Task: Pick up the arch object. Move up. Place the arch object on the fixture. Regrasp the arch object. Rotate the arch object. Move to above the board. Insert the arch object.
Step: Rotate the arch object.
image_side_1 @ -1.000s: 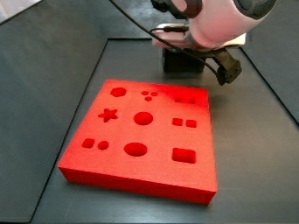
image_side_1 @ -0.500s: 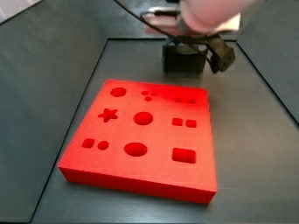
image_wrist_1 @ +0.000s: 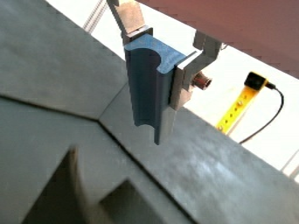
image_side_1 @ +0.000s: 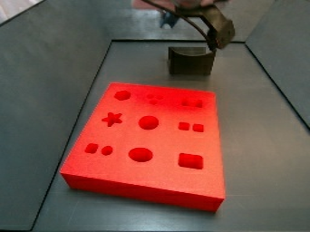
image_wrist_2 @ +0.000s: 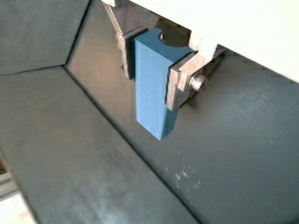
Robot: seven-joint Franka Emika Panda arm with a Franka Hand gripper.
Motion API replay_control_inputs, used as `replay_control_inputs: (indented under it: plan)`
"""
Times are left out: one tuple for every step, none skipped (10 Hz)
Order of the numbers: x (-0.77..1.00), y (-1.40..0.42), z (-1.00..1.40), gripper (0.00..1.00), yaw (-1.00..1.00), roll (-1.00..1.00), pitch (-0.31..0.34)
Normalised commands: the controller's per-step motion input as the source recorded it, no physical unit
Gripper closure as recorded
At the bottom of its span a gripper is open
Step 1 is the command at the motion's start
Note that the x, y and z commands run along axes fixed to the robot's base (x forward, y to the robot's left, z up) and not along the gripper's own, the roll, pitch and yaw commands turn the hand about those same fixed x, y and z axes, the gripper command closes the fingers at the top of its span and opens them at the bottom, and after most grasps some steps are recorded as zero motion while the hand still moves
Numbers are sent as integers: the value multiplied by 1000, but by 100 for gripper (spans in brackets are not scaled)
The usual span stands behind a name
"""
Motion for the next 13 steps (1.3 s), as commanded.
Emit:
replay_control_inputs:
  plan:
    - [-983, 75, 1000, 100, -100, -153, -107]
    - [-1000, 73, 998, 100, -111, -152, -97]
    - [-1000, 64, 956, 100, -121, -155, -75]
    - [-1000, 62, 913, 100, -124, -157, -57]
    - [-987, 58, 834, 100, -117, -164, -36]
    - [-916, 50, 734, 100, -113, -165, -29]
    - [-775, 41, 529, 100, -98, -166, -21]
    - [-669, 35, 373, 100, -86, -166, -17]
    - [-526, 32, 157, 100, -72, -169, -19]
    - [-454, 35, 64, 100, -66, -158, -22]
    - [-275, 31, 17, 100, -59, -133, -21]
    - [0, 0, 0, 100, -1000, -984, -94]
    - [102, 31, 19, 100, -1000, -987, -75]
